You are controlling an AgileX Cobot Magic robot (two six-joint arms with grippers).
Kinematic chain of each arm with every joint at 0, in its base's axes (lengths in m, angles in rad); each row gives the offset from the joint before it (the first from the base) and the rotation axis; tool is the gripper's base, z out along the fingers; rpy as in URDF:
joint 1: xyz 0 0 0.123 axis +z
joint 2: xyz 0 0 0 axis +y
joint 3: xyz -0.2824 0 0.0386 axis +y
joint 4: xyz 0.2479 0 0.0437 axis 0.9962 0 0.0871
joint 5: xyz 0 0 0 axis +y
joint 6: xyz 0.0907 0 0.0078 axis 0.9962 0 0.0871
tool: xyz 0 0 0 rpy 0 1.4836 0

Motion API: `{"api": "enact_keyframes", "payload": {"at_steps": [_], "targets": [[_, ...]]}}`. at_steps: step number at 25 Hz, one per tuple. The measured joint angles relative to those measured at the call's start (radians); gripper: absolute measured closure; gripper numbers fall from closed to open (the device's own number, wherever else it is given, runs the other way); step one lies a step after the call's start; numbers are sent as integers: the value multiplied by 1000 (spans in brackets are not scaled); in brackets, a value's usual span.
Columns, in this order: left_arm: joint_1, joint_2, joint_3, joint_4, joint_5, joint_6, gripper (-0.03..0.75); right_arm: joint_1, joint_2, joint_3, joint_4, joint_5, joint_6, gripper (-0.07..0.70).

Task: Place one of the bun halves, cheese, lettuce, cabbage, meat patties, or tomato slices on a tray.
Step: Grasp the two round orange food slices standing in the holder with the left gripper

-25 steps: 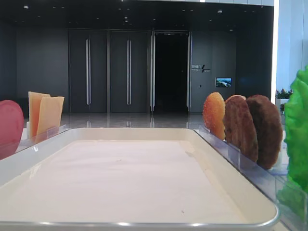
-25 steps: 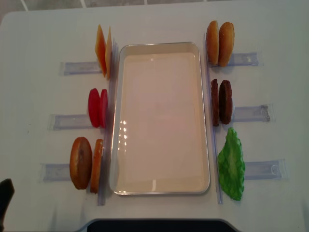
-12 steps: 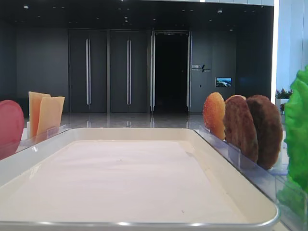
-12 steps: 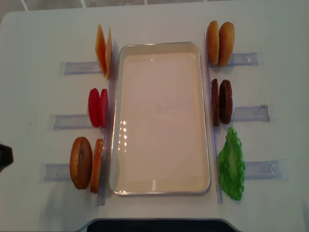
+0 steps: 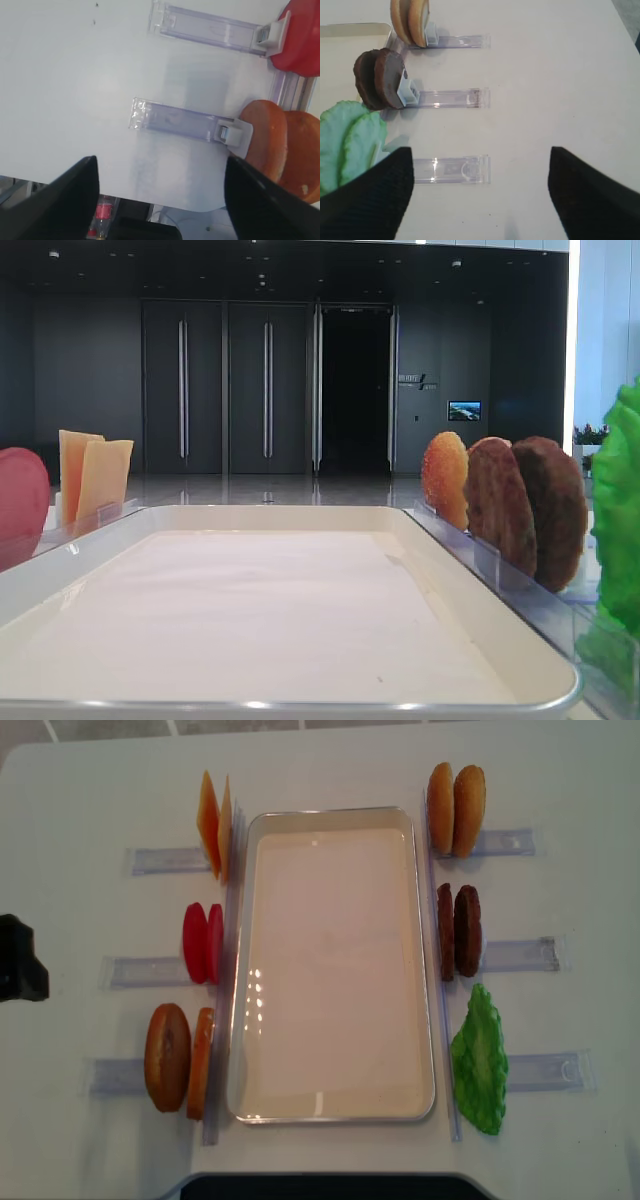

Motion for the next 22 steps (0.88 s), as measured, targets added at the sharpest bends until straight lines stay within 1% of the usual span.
{"api": "enact_keyframes", "payload": {"at_steps": [12,22], "targets": [[0,21,-2,8,0,-7,125,0,0,0,0,0,0,76],[0,16,-2,-81,0,-7,125,0,0,0,0,0,0,76]]}}
